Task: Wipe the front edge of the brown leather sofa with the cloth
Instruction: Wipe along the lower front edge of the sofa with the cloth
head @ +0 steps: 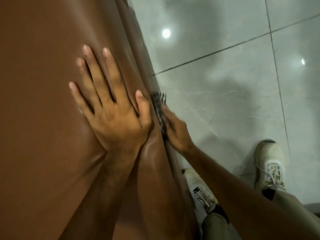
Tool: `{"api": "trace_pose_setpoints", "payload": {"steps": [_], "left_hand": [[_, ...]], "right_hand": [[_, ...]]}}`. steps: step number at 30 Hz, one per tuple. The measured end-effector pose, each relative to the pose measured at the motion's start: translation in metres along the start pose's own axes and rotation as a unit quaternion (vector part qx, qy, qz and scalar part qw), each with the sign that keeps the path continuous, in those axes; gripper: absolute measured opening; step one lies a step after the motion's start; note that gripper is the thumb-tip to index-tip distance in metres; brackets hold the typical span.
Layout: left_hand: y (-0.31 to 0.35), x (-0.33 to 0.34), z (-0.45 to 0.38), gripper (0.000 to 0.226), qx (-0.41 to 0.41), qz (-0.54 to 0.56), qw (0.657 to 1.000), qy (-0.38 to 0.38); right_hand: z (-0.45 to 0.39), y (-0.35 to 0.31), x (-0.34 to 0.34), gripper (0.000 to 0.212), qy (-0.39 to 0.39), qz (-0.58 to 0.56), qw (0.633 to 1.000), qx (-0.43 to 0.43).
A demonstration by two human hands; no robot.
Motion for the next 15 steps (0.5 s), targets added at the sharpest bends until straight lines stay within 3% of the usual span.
{"api": "trace_pose_setpoints", "payload": {"steps": [3,6,11,15], "left_hand": [[0.0,-0.002,-0.001,0.078,0.002,0.011,1.0,-0.006],[-0.006,-0.009,0.003,0.076,-0.008,0.03,0.999,-0.019],[-0.012,-0.037,0.117,0.075,0.037,0.069,0.99,-0.117],[-0.015,-0.039,0.172,0.077,0.009,0.057,0.993,-0.108]], "right_hand": [[-0.01,0.03,-0.007,0.046,0.041,0.022,0.995,0.092],[0.064,0.064,-0.015,0.046,0.005,0.071,0.984,0.166],[0.189,0.052,-0.016,0.046,0.004,0.012,0.991,0.131],[0.156,0.044,-0.008,0.047,0.019,-0.001,0.999,0.051]]}}
Point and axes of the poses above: each hand's wrist, its own z-axis away from the middle knuckle, its own x-axis out of the palm, y = z × x, the point moved 6 cm from there along -z, towards the middle knuckle, and after that the axes turned 13 degrees about -z, right-handed, at the moved point
